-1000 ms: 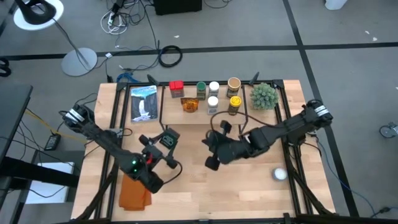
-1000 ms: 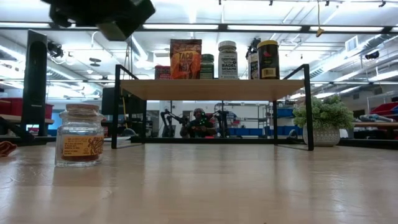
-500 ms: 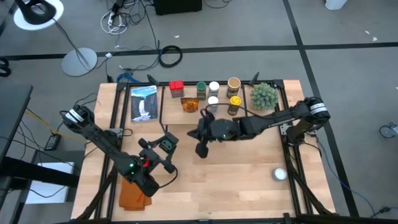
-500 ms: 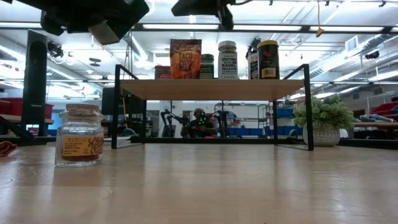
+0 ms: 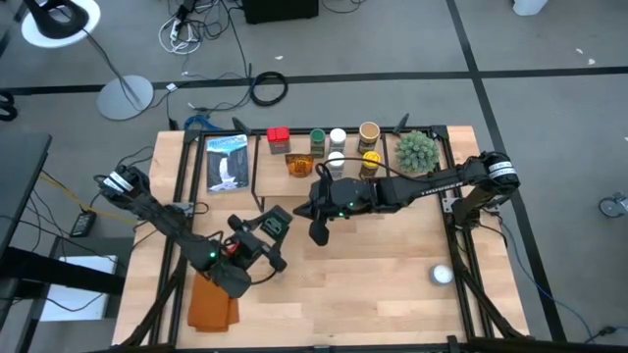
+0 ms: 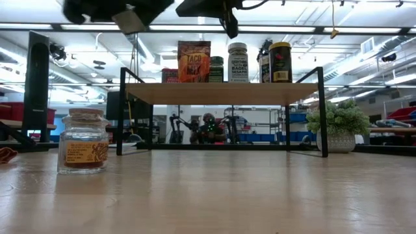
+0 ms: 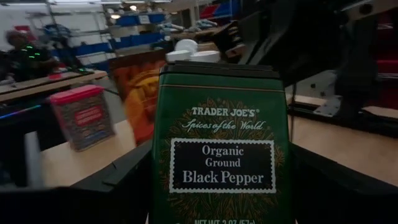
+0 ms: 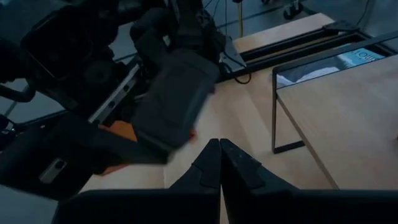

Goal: Shelf spices
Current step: Put the black seasoning can on the shelf

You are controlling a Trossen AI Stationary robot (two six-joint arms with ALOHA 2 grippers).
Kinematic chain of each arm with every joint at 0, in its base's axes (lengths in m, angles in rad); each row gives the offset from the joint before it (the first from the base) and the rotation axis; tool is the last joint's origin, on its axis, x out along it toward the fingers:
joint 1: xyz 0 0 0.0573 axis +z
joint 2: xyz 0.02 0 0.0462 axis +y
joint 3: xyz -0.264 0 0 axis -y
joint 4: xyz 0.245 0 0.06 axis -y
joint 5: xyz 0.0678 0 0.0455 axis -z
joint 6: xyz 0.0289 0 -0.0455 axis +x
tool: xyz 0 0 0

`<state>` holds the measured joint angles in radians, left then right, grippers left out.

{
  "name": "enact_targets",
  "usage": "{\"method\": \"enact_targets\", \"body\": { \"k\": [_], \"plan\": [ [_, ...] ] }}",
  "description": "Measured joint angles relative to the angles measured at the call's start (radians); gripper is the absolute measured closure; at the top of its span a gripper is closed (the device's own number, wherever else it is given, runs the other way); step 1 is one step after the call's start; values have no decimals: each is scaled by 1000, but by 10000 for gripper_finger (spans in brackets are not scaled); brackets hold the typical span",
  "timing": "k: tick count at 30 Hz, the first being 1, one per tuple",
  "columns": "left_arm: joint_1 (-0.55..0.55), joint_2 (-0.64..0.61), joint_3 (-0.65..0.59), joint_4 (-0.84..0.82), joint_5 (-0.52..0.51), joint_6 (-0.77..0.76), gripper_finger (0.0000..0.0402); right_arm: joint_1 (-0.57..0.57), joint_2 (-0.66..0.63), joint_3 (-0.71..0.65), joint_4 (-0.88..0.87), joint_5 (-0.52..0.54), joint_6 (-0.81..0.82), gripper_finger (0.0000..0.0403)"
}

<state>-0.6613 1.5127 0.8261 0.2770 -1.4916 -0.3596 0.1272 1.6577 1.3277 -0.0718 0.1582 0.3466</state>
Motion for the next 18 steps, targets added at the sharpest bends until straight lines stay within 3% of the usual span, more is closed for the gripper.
{"method": "enact_targets", "body": {
  "k": [6, 18],
  "plan": [
    [40, 0, 0, 110, 99, 118, 105, 0, 0, 0, 2, -6, -1, 403],
    [72, 0, 0, 114, 144, 122, 105, 0, 0, 0, 31, -51, -18, 403]
  ]
}}
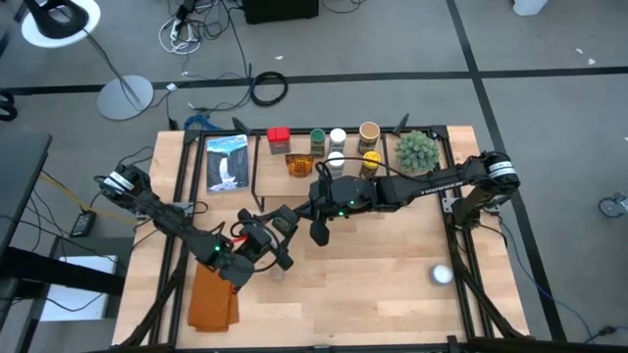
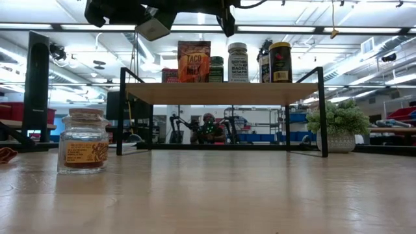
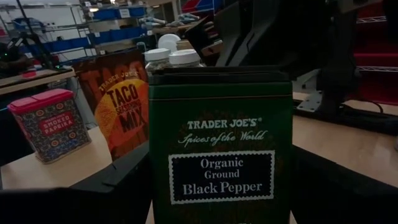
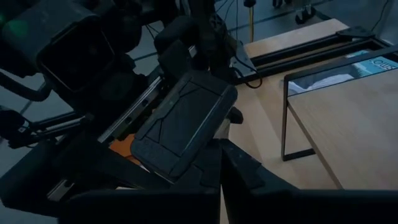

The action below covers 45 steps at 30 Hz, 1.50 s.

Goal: Shelf spices
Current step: Put the black seasoning can on the shelf

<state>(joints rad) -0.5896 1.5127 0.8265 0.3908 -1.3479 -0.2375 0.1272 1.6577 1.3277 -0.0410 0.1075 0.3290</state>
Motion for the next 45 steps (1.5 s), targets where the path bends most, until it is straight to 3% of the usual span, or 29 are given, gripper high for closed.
{"method": "enact_targets", "body": {
  "k": [16, 19, 24, 29, 37, 41, 45],
  "plan": [
    [20, 0, 0, -2, 7, 6, 105, 0, 0, 2, -5, -26, -41, 403],
    [23, 0, 0, 4, -34, 68, 105, 4, -11, 2, -50, 26, -37, 403],
    [21, 0, 0, 13, -228, 46, 105, 32, -70, 2, -88, 129, -43, 403],
    [48, -6, -4, -6, -227, -1, 105, 100, -141, 2, -240, 301, -10, 403],
    [157, -6, -42, -23, -203, -166, 105, 316, -166, 2, -516, 515, 248, 403],
    [204, -6, -43, -14, -224, -168, 105, 414, -162, 1, -563, 632, 354, 403],
    [252, 4, -42, -26, -174, -209, 105, 485, -159, 1, -557, 690, 395, 402]
  ]
}}
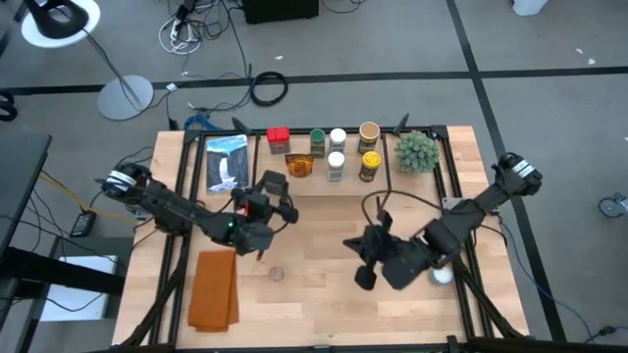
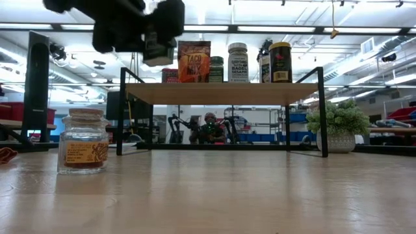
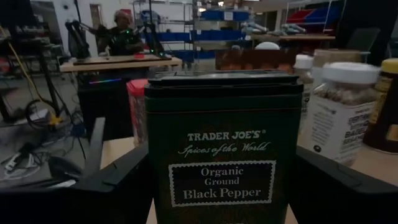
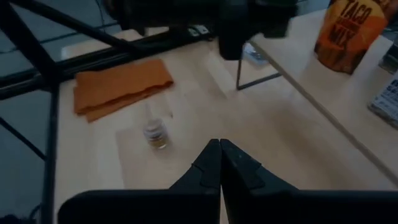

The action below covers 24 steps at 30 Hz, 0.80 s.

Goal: Shelf spices
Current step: Put the black seasoning can on the shelf

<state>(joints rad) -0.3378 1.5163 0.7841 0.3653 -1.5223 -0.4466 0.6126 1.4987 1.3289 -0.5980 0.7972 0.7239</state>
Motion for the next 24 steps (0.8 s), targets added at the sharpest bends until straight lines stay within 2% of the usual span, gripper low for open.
{"method": "enact_targets", "body": {
  "k": [12, 24],
  "plan": [
    [88, 128, 0, 38, 36, -63, 105, 56, 0, 0, 5, 50, 62, 402],
    [134, 144, 1, 55, 46, -59, 105, 55, 0, 0, 4, 51, 70, 401]
  ]
}}
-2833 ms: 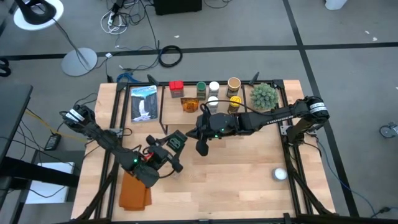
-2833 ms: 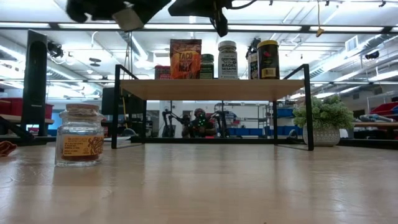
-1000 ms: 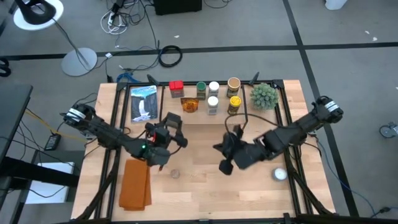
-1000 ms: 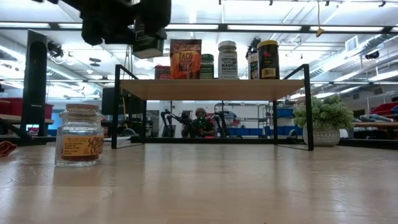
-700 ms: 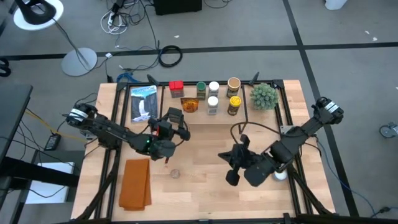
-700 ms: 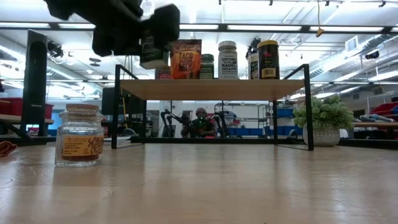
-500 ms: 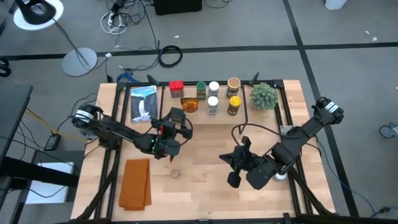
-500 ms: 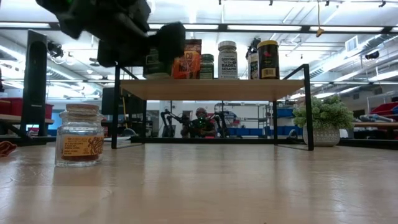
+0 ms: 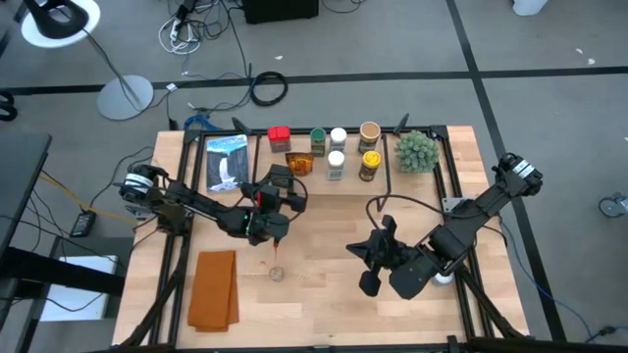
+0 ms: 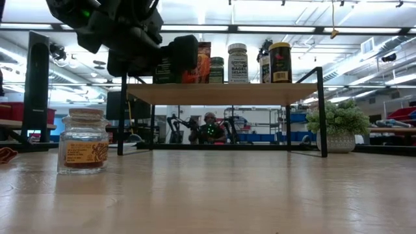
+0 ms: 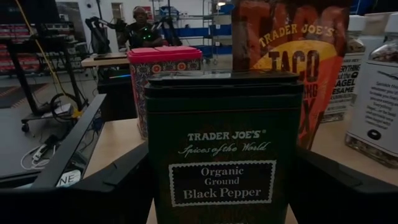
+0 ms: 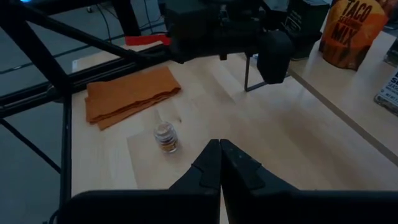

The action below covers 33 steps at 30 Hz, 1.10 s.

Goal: Shelf spices
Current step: Put the black seasoning can on the shelf

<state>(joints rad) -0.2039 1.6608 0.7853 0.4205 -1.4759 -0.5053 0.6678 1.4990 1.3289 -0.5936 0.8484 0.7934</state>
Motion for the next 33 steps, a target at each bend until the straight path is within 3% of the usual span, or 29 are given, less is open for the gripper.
{"method": "enact_targets", "body": {
  "k": [7, 23, 33],
  "plan": [
    [0, 0, 0, 3, 3, 3, 102, 0, 0, 0, 0, 0, 0, 401],
    [-14, 3, 0, 69, 9, 133, 50, 0, 0, 0, 0, -10, 0, 400],
    [-66, 1, 74, 275, -95, 549, 50, 0, 3, -1, 1, -14, 0, 400]
  ]
}}
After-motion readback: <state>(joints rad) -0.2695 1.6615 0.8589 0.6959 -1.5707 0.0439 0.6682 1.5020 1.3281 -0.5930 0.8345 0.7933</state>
